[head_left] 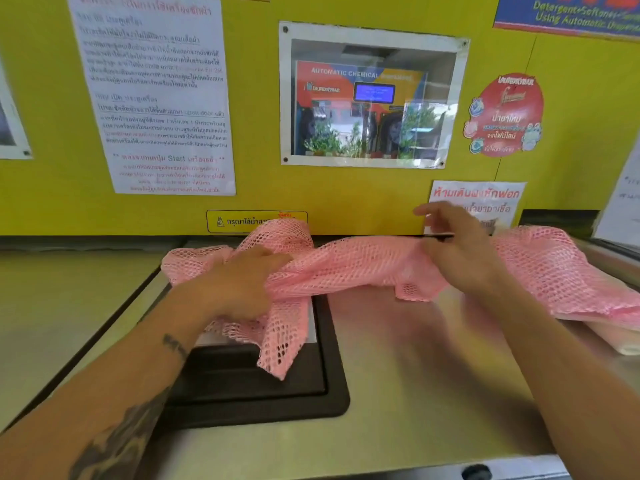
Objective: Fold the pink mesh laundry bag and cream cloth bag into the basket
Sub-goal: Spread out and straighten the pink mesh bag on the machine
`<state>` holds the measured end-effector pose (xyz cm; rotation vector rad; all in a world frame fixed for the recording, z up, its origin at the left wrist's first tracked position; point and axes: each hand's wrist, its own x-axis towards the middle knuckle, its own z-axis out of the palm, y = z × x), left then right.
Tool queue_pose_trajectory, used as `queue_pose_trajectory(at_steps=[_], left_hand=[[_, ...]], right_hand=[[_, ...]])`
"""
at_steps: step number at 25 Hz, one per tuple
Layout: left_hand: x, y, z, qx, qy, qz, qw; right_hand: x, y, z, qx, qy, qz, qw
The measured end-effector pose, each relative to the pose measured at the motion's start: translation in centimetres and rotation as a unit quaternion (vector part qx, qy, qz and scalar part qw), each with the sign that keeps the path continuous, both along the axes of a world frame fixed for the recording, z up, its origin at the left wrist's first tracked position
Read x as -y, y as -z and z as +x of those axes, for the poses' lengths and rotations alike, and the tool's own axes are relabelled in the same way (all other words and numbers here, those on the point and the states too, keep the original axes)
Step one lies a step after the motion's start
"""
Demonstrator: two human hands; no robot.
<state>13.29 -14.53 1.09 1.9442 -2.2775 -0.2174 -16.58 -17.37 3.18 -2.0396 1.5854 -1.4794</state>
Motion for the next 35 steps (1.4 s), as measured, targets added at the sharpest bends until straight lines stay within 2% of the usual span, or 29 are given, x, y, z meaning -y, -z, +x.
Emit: queue_pose_trajectory(at_steps=[2, 5, 7, 8, 9, 10, 11, 12, 13, 14, 15, 16, 17, 18, 19, 21, 22, 24, 26, 29, 32, 33, 35], left_hand=[[-0.4, -0.7, 0.7, -0.017, -0.012, 0.001, 1.000], [-0.6, -1.7, 1.9, -0.042, -0.032, -0.048, 0.997], [-0.7, -2.2, 2.8, -0.056, -0.051, -0.055, 0.996], [-0.9, -2.4, 3.1, -0.048, -0.060, -0.043, 0.996], [-1.1, -2.6, 3.2, -0.027, -0.061, -0.023, 0.998], [-1.4, -2.9, 3.2, -0.004, -0.053, 0.004, 0.999], [-1.8, -3.1, 3.1, 0.008, -0.038, 0.037, 0.999], [-2.2, -3.5, 2.9, -0.006, -0.017, 0.070, 0.997], [-2.6, -3.8, 2.5, -0.056, 0.002, 0.087, 0.995], [-2.9, -4.1, 2.0, -0.135, 0.013, 0.077, 0.988], [-2.9, -4.1, 1.3, -0.209, 0.019, 0.038, 0.977], [-2.6, -4.0, 0.3, -0.248, 0.013, -0.023, 0.968], [-2.2, -3.5, -0.9, -0.240, -0.002, -0.093, 0.966], [-1.6, -2.8, -2.0, -0.205, -0.017, -0.147, 0.968], [-0.9, -1.9, -3.1, -0.156, -0.031, -0.155, 0.975], [-0.2, 0.3, -4.5, -0.028, -0.068, -0.028, 0.997], [0.2, 1.0, -4.8, 0.005, -0.080, 0.033, 0.996], [0.4, 1.0, -4.5, -0.011, -0.071, 0.097, 0.993], [0.0, 0.1, -3.6, -0.032, -0.048, 0.112, 0.992], [-0.7, -1.1, -2.0, -0.009, -0.014, 0.117, 0.993], [-1.5, -1.3, -1.1, -0.022, 0.030, 0.119, 0.992], [-1.6, -1.4, -0.8, -0.029, 0.033, 0.118, 0.992], [-1.7, -1.8, -0.1, -0.045, 0.032, 0.114, 0.992]], right_hand=[[-0.3, 0.4, 0.4, -0.049, -0.073, 0.120, 0.989], [-0.9, 0.6, 0.7, -0.185, -0.089, 0.246, 0.947], [-0.8, 1.0, 1.0, -0.308, -0.069, 0.251, 0.915], [-0.5, 1.3, 1.2, -0.332, -0.065, 0.222, 0.915], [-0.4, 1.5, 1.4, -0.307, -0.070, 0.181, 0.932], [-0.4, 1.4, 1.2, -0.225, -0.110, 0.174, 0.952], [-0.5, 1.0, 0.9, -0.121, -0.188, 0.199, 0.954], [-0.7, 0.5, 0.4, -0.030, -0.271, 0.251, 0.929], [-1.0, 0.1, 0.0, 0.033, -0.333, 0.305, 0.892], [-1.2, -0.2, 0.0, 0.051, -0.351, 0.327, 0.876], [-1.1, -0.2, 0.3, 0.049, -0.341, 0.309, 0.886], [-0.5, 0.3, 0.6, 0.021, -0.287, 0.252, 0.924], [0.1, 0.8, 1.0, -0.017, -0.210, 0.180, 0.961], [0.7, 1.5, 1.5, -0.068, -0.146, 0.123, 0.979], [1.0, 2.2, 2.2, -0.116, -0.118, 0.095, 0.982], [0.9, 3.2, 3.4, -0.190, -0.133, 0.095, 0.968], [0.5, 3.5, 4.2, -0.212, -0.165, 0.096, 0.958], [-0.6, 3.9, 5.9, -0.248, -0.242, 0.089, 0.934], [-1.2, 4.6, 7.3, -0.268, -0.269, 0.071, 0.922], [-0.8, 3.8, 6.1, -0.266, -0.204, 0.138, 0.932], [-0.1, 1.8, 2.1, -0.352, -0.089, 0.201, 0.910], [0.0, 1.1, 0.8, -0.351, -0.053, 0.224, 0.907], [-0.1, 0.4, -0.5, -0.291, 0.003, 0.244, 0.925]])
